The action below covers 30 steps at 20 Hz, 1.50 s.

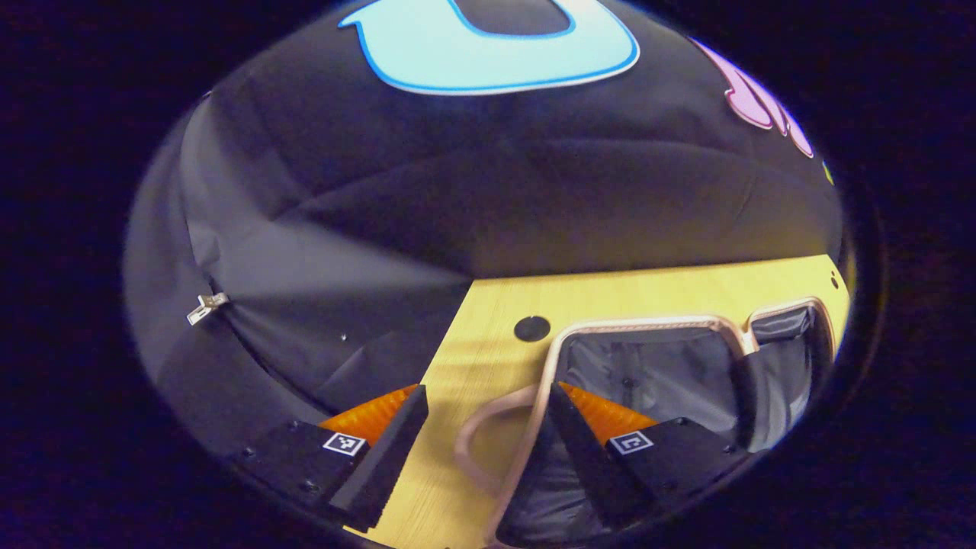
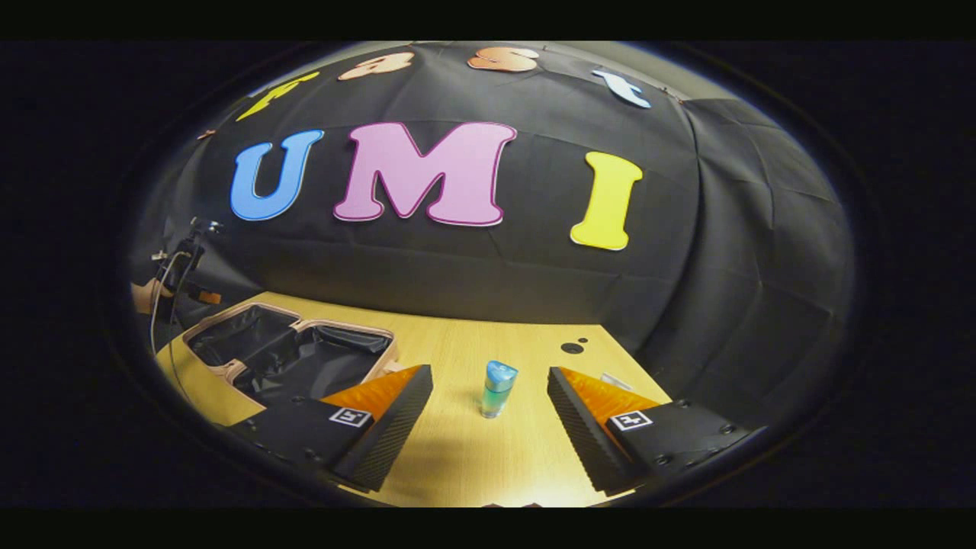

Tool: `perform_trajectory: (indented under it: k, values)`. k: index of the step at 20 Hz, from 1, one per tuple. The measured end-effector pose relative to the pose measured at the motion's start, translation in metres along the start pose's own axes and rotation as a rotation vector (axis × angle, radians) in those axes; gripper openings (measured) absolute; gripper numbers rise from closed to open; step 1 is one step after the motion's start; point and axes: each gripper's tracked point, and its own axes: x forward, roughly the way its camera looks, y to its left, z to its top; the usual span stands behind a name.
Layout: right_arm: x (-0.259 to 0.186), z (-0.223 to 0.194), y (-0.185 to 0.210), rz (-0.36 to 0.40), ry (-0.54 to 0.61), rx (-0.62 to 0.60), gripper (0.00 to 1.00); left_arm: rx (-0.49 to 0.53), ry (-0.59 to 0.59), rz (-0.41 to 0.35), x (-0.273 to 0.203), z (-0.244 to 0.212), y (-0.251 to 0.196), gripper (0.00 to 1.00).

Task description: First open the suitcase, pack the skin care products into it, and then close the suitcase.

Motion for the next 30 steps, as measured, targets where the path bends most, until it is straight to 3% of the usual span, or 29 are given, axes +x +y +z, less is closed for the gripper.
perform_trajectory:
  k: [2,5,10,13,17,19,22,28,30]
  values:
    - [0.002,0.005,-0.008,-0.003,-0.014,0.018,0.97,-0.085,-0.094,-0.028,-0.033,0.013,-0.040,0.98]
    - [0.007,0.008,-0.028,-0.022,-0.013,0.036,0.96,-0.196,-0.209,-0.162,-0.092,0.019,-0.123,0.99]
    - [0.012,-0.003,-0.063,-0.057,0.011,0.038,0.96,-0.035,-0.271,-0.430,-0.175,0.011,-0.290,0.98]
    - [0.013,-0.009,-0.083,-0.076,0.021,0.059,0.96,-0.031,-0.248,-0.609,-0.217,-0.006,-0.388,0.98]
    - [0.012,-0.023,-0.112,-0.085,0.040,0.033,0.97,0.011,-0.197,-0.750,-0.239,-0.035,-0.497,0.98]
    - [0.012,-0.034,-0.125,-0.088,0.058,0.032,0.96,0.095,-0.189,-0.787,-0.234,-0.048,-0.534,0.98]
    - [0.015,-0.055,-0.136,-0.084,0.092,0.057,0.97,0.123,-0.160,-0.811,-0.221,-0.054,-0.567,0.98]
    - [0.029,-0.091,-0.154,-0.087,0.164,0.072,0.97,0.153,-0.114,-0.792,-0.192,-0.063,-0.603,0.99]
    - [0.041,-0.099,-0.157,-0.085,0.175,0.095,0.97,0.172,-0.104,-0.752,-0.182,-0.065,-0.609,0.98]
